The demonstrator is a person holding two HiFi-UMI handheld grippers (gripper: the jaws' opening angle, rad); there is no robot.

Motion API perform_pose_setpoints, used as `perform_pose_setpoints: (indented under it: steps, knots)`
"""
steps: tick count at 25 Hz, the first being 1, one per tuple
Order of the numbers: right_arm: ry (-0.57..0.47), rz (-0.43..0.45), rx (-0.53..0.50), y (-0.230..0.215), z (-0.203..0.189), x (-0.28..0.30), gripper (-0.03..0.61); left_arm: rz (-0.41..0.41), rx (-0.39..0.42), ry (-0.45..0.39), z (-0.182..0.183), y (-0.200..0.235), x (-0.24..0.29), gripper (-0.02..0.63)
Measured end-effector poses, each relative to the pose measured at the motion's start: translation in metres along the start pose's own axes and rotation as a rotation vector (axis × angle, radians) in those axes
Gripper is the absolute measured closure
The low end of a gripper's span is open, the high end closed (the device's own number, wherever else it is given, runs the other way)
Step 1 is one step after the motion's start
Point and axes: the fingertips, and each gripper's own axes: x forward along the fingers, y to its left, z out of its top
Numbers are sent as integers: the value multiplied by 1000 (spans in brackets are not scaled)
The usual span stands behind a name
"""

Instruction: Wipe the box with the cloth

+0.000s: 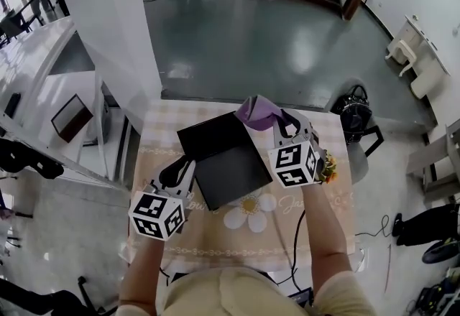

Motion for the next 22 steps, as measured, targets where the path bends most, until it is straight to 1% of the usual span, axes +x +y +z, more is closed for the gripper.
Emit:
perform_pose_setpoints:
  steps: [4,6,11,17,22]
  knots:
    - [63,32,-10,14,-16,22,506,6,-13,8,-5,4,13,540]
    - [92,55,3,21,-25,33,506,6,-15,14,-8,6,17,540]
    - [109,168,49,47,-39,57,506,18,-19,38,-17,13,21,540]
    - [87,356,42,83,-38,63,507,17,-37,54,-28,14,21,540]
    - [86,446,46,93,-41,54,508,16,-41,60,-31,12,18,540]
